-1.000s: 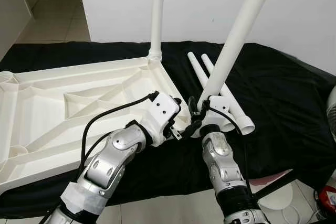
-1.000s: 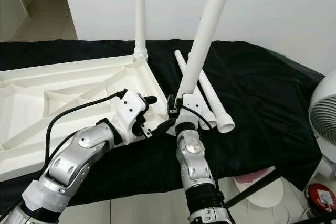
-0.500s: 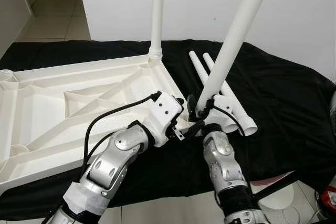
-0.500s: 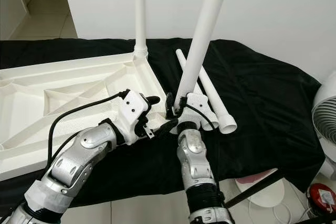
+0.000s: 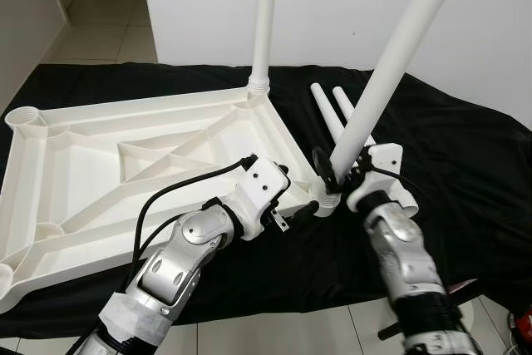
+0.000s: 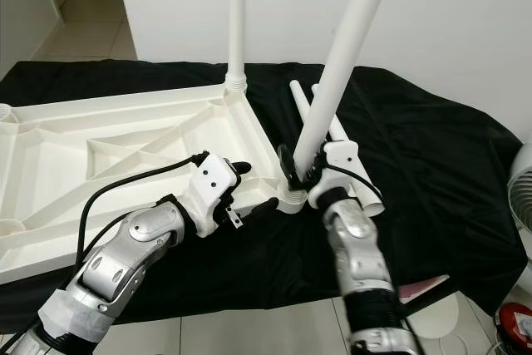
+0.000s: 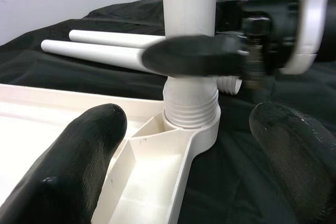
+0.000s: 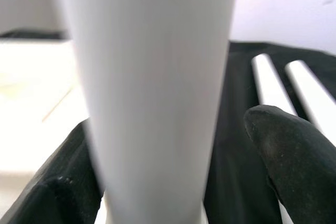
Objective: Building children table
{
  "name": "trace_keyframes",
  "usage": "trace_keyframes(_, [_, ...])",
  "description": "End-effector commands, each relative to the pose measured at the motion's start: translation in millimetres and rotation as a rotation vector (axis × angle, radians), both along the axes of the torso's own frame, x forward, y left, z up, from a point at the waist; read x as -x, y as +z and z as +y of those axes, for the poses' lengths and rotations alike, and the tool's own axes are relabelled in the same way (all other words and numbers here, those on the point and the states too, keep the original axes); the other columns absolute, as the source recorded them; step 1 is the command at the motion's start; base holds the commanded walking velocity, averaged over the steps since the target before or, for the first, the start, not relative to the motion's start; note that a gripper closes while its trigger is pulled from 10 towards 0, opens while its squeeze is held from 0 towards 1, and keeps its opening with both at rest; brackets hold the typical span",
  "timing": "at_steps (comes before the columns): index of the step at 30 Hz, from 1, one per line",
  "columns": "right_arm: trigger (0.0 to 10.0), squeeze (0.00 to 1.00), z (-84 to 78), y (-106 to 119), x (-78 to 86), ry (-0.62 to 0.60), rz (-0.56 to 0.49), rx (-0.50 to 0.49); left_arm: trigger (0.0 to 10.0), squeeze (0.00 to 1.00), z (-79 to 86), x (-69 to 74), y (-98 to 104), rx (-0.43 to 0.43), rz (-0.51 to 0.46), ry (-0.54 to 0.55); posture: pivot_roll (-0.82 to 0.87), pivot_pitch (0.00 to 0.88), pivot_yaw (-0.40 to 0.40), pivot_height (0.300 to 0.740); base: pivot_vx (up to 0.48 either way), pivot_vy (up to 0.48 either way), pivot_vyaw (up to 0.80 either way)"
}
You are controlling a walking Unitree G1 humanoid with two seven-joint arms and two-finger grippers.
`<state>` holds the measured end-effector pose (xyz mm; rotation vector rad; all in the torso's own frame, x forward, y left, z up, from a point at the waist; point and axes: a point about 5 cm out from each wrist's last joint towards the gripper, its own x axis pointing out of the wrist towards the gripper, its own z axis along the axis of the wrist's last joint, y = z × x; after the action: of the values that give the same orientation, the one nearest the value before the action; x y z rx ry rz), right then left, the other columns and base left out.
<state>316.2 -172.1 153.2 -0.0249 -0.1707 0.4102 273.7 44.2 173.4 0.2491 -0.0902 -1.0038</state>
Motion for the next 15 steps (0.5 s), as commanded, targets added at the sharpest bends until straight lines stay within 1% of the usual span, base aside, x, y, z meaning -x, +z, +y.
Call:
trace_keyframes(1, [10.0, 0.00, -2.8, -5, 2.5, 0.040, 0.030, 0.007, 10.0, 0.00, -2.7, 2.3, -5, -0.024, 0.002, -0.026, 0.04, 0.010, -0.050, 0.740, 0.000, 0.000, 0.00])
trace_keyframes(2, [10.0, 0.00, -7.0, -7, 2.6, 0.057, 0.039, 0.025, 10.0, 0.00, -3.1, 2.4, -7, -0.031, 0.003, -0.023, 0.04, 0.010, -0.050, 0.740, 0.000, 0.000, 0.00])
trace_keyframes(4, [10.0, 0.00, -7.0, -7, 2.6, 0.057, 0.039, 0.025, 10.0, 0.00, -3.1, 2.4, -7, -0.031, 0.003, -0.023, 0.04, 0.010, -0.050, 0.740, 0.000, 0.000, 0.00])
trace_keyframes(5, [10.0, 0.00, -12.2, -10, 3.8, 0.118, 0.069, 0.049, 10.0, 0.00, -4.2, 3.1, -8, -0.038, 0.005, -0.024, 0.03, 0.010, -0.047, 0.740, 0.000, 0.000, 0.00])
trace_keyframes(6, [10.0, 0.00, -13.5, -12, 4.2, 0.147, 0.079, 0.070, 10.0, 0.00, -4.9, 3.7, -9, -0.039, 0.006, -0.027, 0.03, 0.010, -0.047, 0.740, 0.000, 0.000, 0.00])
trace_keyframes(8, [10.0, 0.00, -14.8, -14, 4.3, 0.169, 0.090, 0.085, 10.0, 0.00, -5.6, 4.0, -9, -0.039, 0.006, -0.029, 0.03, 0.010, -0.047, 0.740, 0.000, 0.000, 0.00])
trace_keyframes(10, [10.0, 0.00, -18.2, -14, 0.0, 0.194, 0.096, 0.108, 10.0, 0.00, -7.4, 4.5, -9, -0.036, 0.016, -0.034, 0.03, 0.018, -0.036, 0.740, 0.000, 0.000, 0.00])
trace_keyframes(14, [10.0, 0.00, -21.2, -12, -4.8, 0.209, 0.100, 0.116, 10.0, 0.00, -9.1, 5.2, -10, -0.036, 0.031, -0.038, 0.03, 0.023, -0.036, 0.740, 0.000, 0.000, 0.00])
trace_keyframes(15, [10.0, 0.00, -21.6, -11, -8.1, 0.218, 0.102, 0.128, 10.0, 0.00, -9.6, 5.6, -11, -0.037, 0.048, -0.037, 0.03, 0.025, -0.036, 0.740, 0.000, 0.000, 0.00])
